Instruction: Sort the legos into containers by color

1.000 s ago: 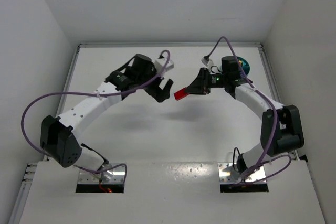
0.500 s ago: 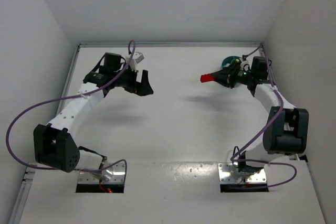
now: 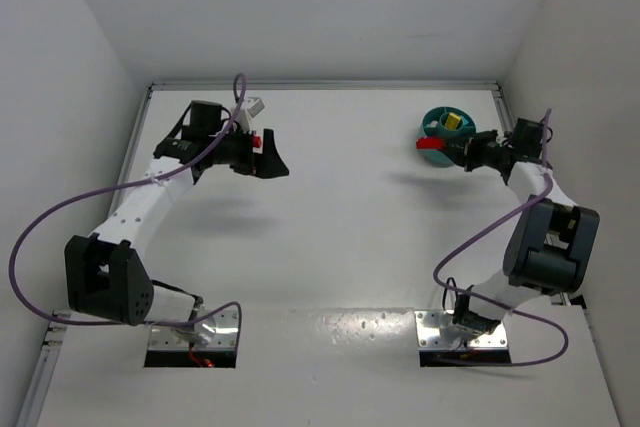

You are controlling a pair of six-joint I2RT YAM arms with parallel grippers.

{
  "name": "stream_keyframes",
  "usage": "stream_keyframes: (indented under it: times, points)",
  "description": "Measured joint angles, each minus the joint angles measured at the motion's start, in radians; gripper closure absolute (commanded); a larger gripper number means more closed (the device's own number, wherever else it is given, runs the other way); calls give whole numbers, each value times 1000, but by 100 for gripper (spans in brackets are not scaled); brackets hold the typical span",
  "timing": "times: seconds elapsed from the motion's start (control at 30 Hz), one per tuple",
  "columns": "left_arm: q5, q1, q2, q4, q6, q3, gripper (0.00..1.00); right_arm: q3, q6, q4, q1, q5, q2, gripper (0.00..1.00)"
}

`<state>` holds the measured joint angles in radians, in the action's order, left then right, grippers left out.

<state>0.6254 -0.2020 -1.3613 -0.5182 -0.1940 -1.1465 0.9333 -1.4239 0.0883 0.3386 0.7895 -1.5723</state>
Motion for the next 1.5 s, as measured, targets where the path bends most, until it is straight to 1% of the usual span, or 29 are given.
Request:
stream_keyframes:
  times: [0.13,0.2,0.3,0.37,0.4,0.47,0.53,0.6,0.67,0.77,0.87,0.97,1.07,1.13,1.3,1.5]
  points:
    - [18,9,-20,11,-14,2,0,-18,-53,-53,31,13,-1,100]
    - [27,14,-29,12,-18,1,0,-17,-58,-113,38,38,-8,100]
    - [41,16,-38,12,-12,2,0,11,-49,-251,44,118,-59,100]
    - [53,16,-38,12,-1,2,0,81,16,-280,44,198,-117,100]
    - [61,16,-38,12,3,2,0,148,82,-272,44,241,-156,100]
    - [70,16,-37,13,14,4,0,308,270,-159,39,290,-218,100]
    - [77,16,-37,12,27,9,0,483,551,13,35,297,-260,100]
    - [82,16,-37,11,36,13,0,589,799,148,32,285,-263,100]
    - [82,16,-34,11,45,16,0,623,1017,234,29,269,-240,100]
    - [83,16,-25,10,56,23,0,631,1307,369,26,243,-218,100]
    - [84,16,-22,11,63,23,0,648,1545,517,19,214,-227,100]
    - [84,16,-22,11,65,23,0,665,1725,622,18,200,-246,100]
    - [83,16,-22,11,68,23,0,661,1796,645,17,180,-255,100]
    - [83,16,-22,11,71,23,0,642,1809,622,11,167,-256,100]
    - [82,16,-22,11,74,23,0,579,1805,544,-18,99,-257,100]
    - [81,16,-22,11,77,23,0,576,1794,490,-82,11,-276,100]
